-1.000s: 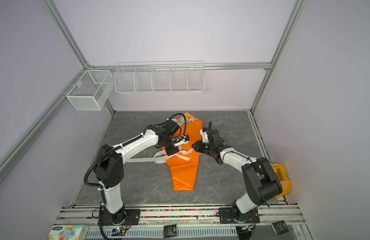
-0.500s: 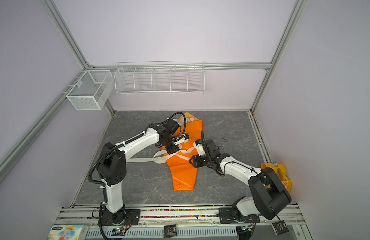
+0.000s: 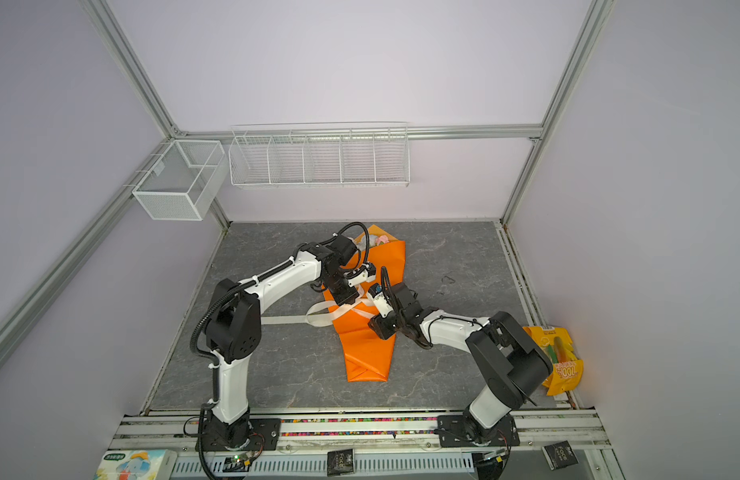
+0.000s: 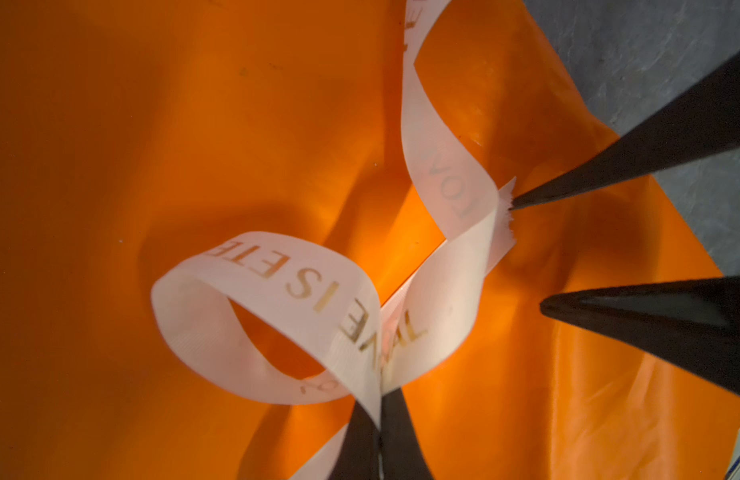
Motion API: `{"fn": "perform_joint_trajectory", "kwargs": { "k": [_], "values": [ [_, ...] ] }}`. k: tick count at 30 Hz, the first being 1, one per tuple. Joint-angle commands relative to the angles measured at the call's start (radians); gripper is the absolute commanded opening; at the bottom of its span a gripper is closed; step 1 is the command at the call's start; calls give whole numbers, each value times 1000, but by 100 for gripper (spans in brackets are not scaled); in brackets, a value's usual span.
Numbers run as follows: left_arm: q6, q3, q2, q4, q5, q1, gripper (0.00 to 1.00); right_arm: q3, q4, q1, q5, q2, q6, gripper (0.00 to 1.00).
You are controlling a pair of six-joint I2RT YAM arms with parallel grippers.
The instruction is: Tie the bouquet of fake flowers
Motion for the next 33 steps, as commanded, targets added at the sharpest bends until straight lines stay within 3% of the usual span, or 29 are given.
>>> {"fn": "perform_joint_trajectory", "kwargs": {
  "k": [1,12,20,22,25,29,33],
  "values": [
    [-2,37,18,-45,52,16,0,5,120,22,51,24,-128,51],
    [6,64,44,-74,71,25,0,81,101,27,53,163,-195,50],
    [-11,66,50,-65,64,27,0,22,70,33,102,62,-158,14],
    [-17,62,47,-60,69,26,0,8,38,35,108,10,-131,8],
    [-33,51,40,-41,67,26,0,-7,-27,37,114,-81,-74,7],
    [-91,11,-10,15,69,27,34,-45,-137,38,154,-211,15,7],
    [-187,-57,-107,73,87,34,47,-78,-285,37,237,-310,124,7]
  ]
}}
